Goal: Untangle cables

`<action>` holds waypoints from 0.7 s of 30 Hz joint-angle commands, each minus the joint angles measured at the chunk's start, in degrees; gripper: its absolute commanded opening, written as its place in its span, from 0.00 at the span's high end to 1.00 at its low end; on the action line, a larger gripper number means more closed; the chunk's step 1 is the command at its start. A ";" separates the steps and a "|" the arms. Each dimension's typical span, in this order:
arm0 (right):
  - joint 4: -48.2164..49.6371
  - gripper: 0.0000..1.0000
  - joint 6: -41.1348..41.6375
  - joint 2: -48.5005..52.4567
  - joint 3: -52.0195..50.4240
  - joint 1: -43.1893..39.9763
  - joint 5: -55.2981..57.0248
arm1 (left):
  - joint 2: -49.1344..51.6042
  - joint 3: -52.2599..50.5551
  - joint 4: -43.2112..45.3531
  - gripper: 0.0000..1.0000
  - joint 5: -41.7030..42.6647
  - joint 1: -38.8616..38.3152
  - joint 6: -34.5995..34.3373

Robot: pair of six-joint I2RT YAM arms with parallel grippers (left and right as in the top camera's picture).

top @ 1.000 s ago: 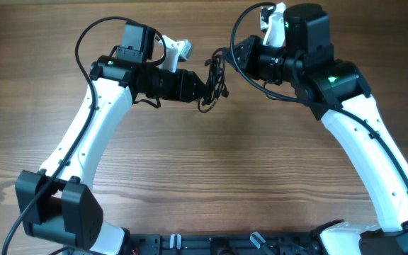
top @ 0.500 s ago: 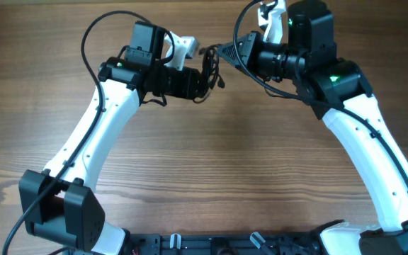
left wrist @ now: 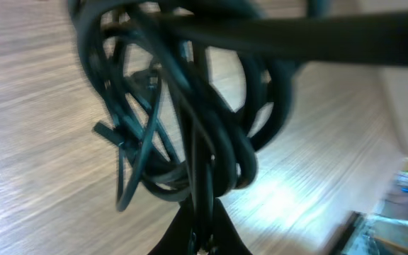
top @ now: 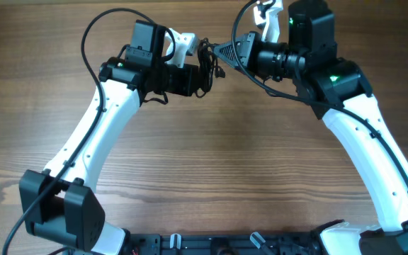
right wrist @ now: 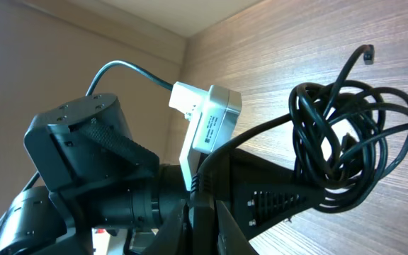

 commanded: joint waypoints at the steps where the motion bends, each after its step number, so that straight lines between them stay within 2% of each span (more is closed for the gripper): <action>1: -3.04 0.71 -7.61 -0.79 0.72 -0.24 6.99 | -0.92 0.11 0.07 0.96 16.15 4.07 -2.19; 3: -4.90 0.56 -12.79 -0.79 0.72 -0.24 9.05 | -0.83 0.11 -0.83 0.96 25.46 7.69 -5.03; 4: -5.88 0.51 -15.23 -0.79 0.72 -0.24 9.38 | -0.83 0.11 -1.53 0.96 29.18 9.25 -5.03; 5: -6.32 0.51 -16.44 -0.79 0.72 -0.24 9.35 | -0.83 0.11 -2.08 0.96 31.91 10.56 -5.03; 6: -6.95 0.51 -18.75 -0.79 0.72 -0.24 9.09 | -0.83 0.11 -3.02 0.96 35.60 12.92 -5.01; 10: -6.47 0.57 -27.87 -0.79 0.72 0.02 1.90 | -0.79 0.11 -4.85 0.96 39.12 16.35 -3.78; 15: -6.21 0.67 -29.86 -0.20 0.66 0.90 1.49 | -0.74 0.11 -3.39 0.96 51.67 14.91 4.04; 21: -4.66 0.67 -32.39 -0.17 0.66 2.91 -1.07 | -0.72 0.11 1.90 0.96 52.19 11.10 4.87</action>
